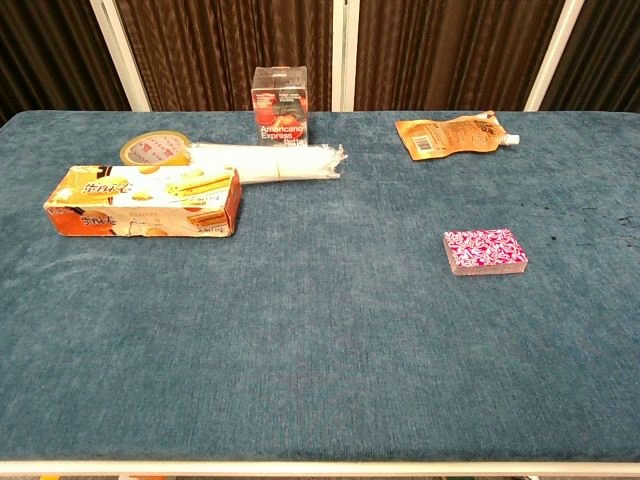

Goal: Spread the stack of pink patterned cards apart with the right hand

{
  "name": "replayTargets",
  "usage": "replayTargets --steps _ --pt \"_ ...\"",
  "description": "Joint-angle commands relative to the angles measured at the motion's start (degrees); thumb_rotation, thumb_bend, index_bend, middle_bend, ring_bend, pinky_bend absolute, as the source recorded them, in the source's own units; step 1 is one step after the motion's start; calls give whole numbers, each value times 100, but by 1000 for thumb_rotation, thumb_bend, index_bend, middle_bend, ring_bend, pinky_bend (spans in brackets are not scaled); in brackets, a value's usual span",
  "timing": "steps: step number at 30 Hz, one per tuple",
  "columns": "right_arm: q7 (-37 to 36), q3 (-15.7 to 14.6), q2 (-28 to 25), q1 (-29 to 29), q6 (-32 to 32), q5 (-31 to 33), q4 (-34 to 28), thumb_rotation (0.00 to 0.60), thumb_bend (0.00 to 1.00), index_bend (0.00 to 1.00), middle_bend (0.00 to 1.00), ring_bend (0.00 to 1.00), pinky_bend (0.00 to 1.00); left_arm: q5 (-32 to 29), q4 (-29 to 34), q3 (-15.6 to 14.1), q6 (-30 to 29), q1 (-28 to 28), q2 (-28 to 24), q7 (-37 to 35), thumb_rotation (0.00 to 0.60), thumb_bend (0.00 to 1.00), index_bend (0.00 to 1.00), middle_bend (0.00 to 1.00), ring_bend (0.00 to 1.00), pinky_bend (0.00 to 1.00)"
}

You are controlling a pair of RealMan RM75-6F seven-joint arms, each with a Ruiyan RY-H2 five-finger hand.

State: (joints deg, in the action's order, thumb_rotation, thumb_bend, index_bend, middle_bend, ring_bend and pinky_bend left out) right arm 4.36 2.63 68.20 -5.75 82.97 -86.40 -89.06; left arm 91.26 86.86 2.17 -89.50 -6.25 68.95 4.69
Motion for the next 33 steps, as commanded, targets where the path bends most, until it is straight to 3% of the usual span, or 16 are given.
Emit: replayTargets --steps 1,33 --pt "-12 5 9 3 -12 26 12 600 197 0 0 0 0 -6 3 -2 11 -2 2 9 600 0 57 32 0 96" --pt "-66 -64 47 -16 -274 172 155 600 198 0 0 0 0 -45 -387 -52 123 -21 228 -97 600 0 57 32 0 96"
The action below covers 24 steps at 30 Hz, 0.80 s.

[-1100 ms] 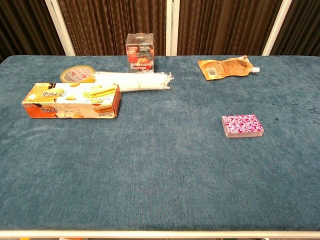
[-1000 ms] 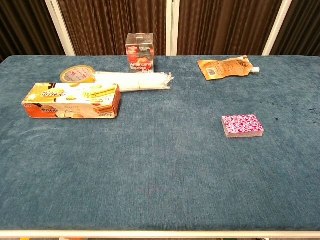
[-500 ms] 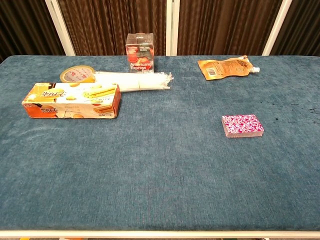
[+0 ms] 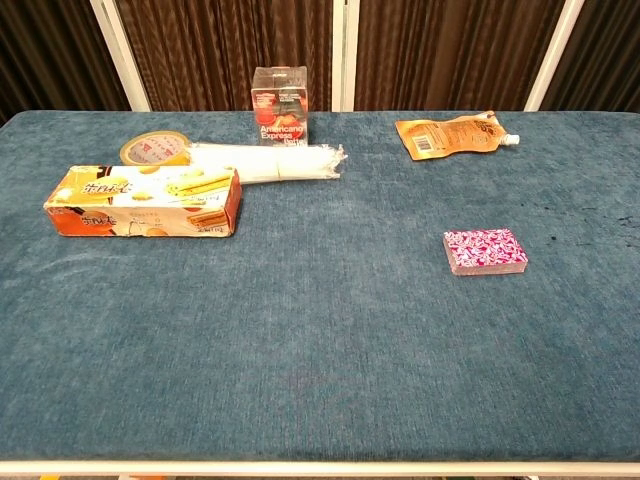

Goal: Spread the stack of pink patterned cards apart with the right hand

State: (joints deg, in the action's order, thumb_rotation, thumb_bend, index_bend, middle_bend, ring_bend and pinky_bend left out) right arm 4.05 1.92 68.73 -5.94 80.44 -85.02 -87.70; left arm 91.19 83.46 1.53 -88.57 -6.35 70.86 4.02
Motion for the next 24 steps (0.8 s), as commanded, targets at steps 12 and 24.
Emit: replayTargets --steps 12,24 --pt "-566 11 26 -108 -25 -213 325 600 202 0 6 0 0 -28 -138 -21 43 -5 125 -8 600 0 57 32 0 96" --pt "93 152 129 -339 -417 90 273 600 215 11 63 703 877 -37 -275 -51 101 -16 167 -165 600 0 57 32 0 97"
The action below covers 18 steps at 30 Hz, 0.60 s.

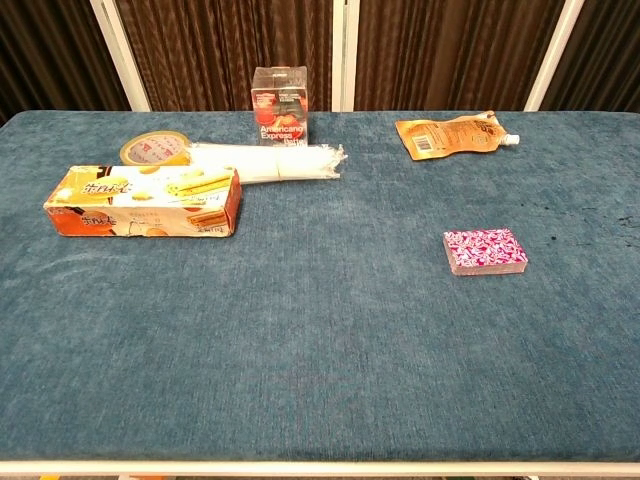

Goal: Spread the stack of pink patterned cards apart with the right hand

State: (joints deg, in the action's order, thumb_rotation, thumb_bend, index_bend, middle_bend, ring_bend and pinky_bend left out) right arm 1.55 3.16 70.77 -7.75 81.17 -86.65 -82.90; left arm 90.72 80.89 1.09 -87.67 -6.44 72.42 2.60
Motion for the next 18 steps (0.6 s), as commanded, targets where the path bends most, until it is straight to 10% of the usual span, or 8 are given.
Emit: replayTargets --steps 1,6,18 --pt "523 55 -75 -227 -635 357 -255 600 215 35 76 703 877 22 -34 -21 28 -14 12 -50 600 0 57 32 0 97" --pt "1166 169 70 -519 -1055 627 -351 600 214 223 170 703 877 34 -30 -47 76 -30 -13 -94 600 0 57 32 0 98" --pt "1973 534 664 -1374 -2175 1673 -525 600 214 230 199 704 877 -27 -1 -38 103 -27 -39 -59 600 0 57 32 0 98"
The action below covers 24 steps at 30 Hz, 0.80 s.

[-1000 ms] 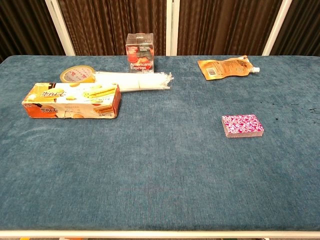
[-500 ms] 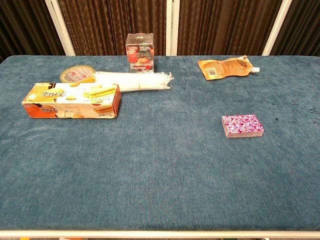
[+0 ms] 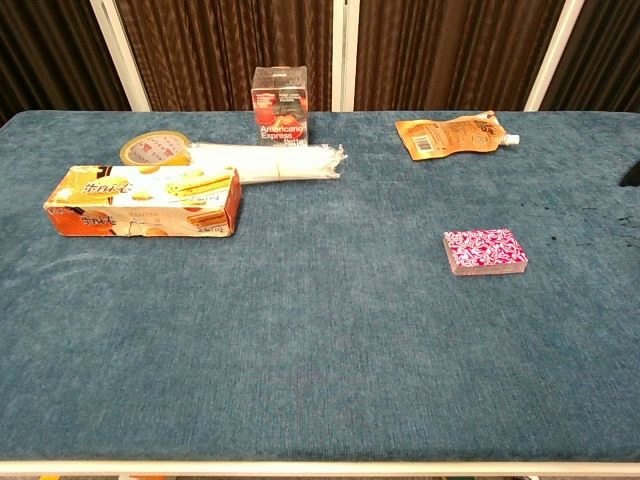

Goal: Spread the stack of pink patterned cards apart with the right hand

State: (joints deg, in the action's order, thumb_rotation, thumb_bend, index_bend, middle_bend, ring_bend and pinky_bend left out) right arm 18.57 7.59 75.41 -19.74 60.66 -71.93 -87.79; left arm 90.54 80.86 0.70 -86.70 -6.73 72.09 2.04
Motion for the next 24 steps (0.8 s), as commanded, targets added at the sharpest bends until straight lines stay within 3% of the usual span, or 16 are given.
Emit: replayTargets --steps 1,8,24 --pt "350 105 249 -221 -151 262 -47 600 214 230 199 704 877 -17 5 0 13 3 -11 -9 600 0 57 32 0 98" --pt "991 122 536 -529 -290 741 -183 600 214 172 189 704 878 -89 72 -25 134 -6 -96 -86 600 0 57 32 0 98" --pt "2126 108 1224 -1194 -276 1721 -201 600 215 171 206 706 878 -142 -129 -18 145 11 -84 -358 600 0 58 32 0 98"
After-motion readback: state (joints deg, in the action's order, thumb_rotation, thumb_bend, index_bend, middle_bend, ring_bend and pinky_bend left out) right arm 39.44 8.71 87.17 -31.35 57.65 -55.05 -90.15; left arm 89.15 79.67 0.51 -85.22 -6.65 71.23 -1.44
